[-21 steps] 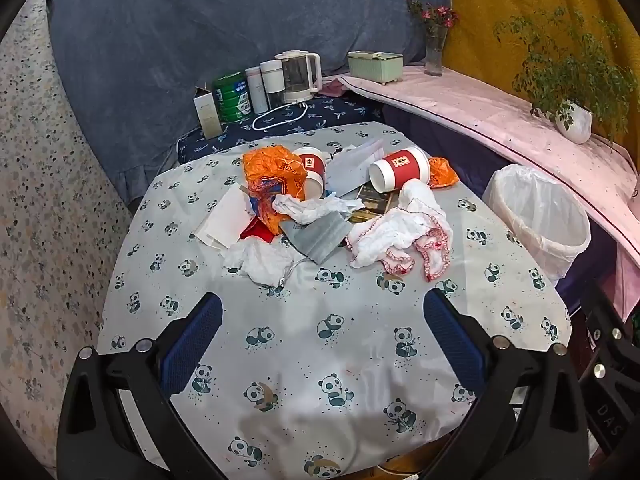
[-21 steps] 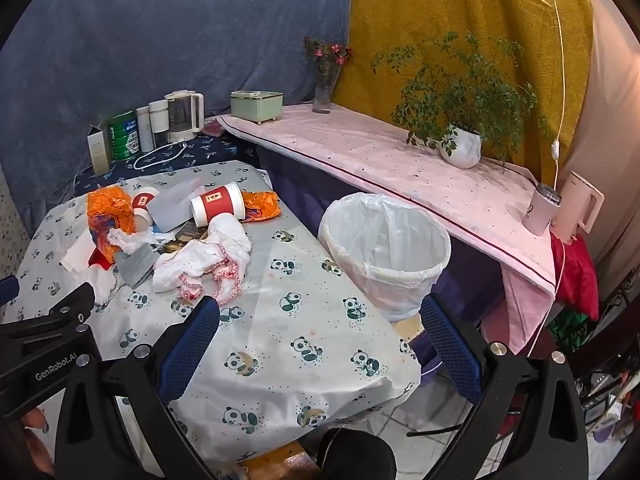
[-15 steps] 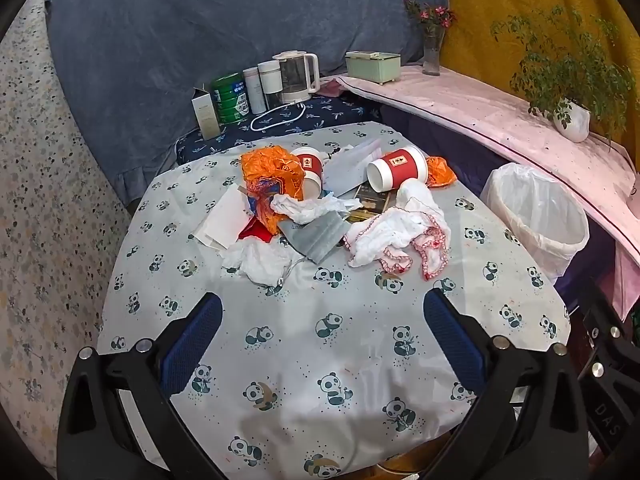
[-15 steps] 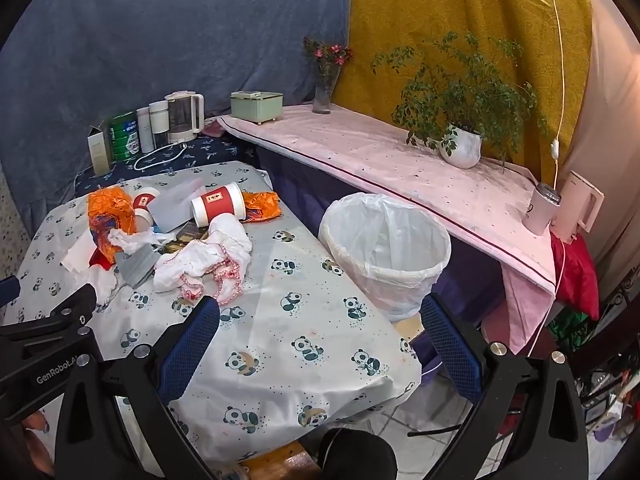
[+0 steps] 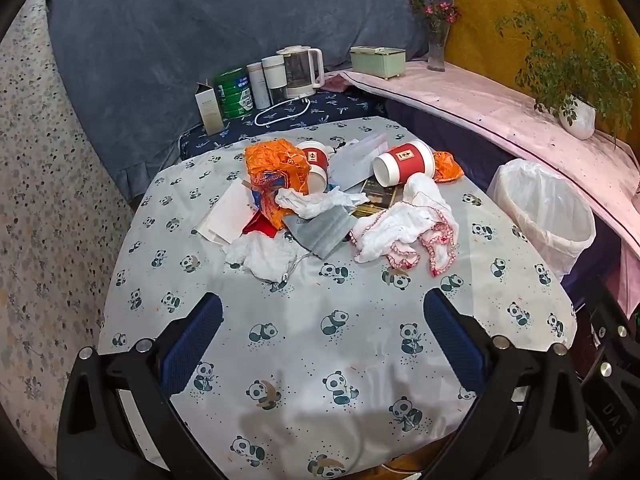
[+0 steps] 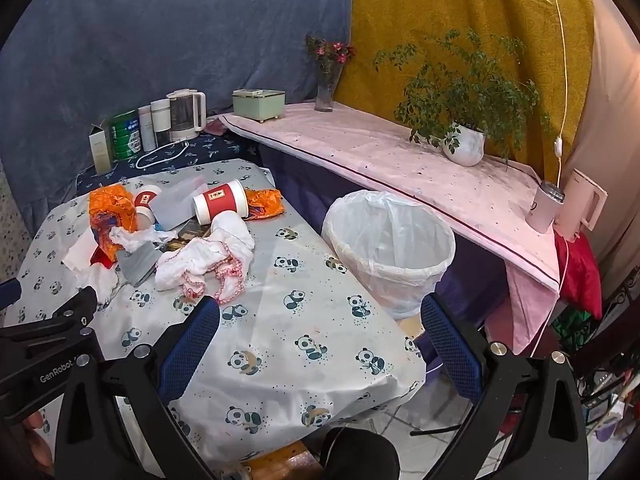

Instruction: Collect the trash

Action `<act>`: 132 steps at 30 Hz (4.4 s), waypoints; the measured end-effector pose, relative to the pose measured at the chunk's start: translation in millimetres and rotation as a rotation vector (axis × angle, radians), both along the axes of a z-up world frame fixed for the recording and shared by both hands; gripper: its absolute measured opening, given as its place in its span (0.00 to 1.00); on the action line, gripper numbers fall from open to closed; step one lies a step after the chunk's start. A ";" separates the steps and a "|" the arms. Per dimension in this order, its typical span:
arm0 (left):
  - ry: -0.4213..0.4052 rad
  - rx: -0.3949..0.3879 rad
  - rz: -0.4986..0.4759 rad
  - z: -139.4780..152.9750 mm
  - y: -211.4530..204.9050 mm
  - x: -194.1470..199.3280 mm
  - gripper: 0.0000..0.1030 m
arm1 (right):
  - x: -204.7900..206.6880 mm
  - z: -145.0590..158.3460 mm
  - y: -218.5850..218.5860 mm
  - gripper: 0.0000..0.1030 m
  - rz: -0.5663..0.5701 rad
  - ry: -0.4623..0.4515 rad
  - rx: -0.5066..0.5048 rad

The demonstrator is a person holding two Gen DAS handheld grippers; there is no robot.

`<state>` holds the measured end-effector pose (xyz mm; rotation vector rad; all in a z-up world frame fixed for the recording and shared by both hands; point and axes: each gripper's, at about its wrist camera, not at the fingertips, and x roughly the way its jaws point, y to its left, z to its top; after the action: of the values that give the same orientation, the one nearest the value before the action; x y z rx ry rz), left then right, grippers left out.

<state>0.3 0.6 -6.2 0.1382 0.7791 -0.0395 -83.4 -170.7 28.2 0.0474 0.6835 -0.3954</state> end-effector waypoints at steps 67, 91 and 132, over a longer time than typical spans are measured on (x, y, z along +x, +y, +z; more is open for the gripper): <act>0.026 0.014 0.044 -32.3 7.8 44.3 0.93 | 47.2 -32.2 -2.6 0.94 0.022 0.060 0.023; 0.029 0.003 0.056 -26.0 12.8 47.3 0.93 | 51.1 -27.4 2.1 0.94 0.031 0.058 0.020; 0.122 -0.034 0.187 -62.5 72.1 126.1 0.93 | 123.8 -37.7 34.0 0.93 0.153 0.046 0.035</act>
<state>126.4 72.7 -68.6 0.0305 0.9102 0.1165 40.4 -136.8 -9.5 0.0190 0.7349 -0.2380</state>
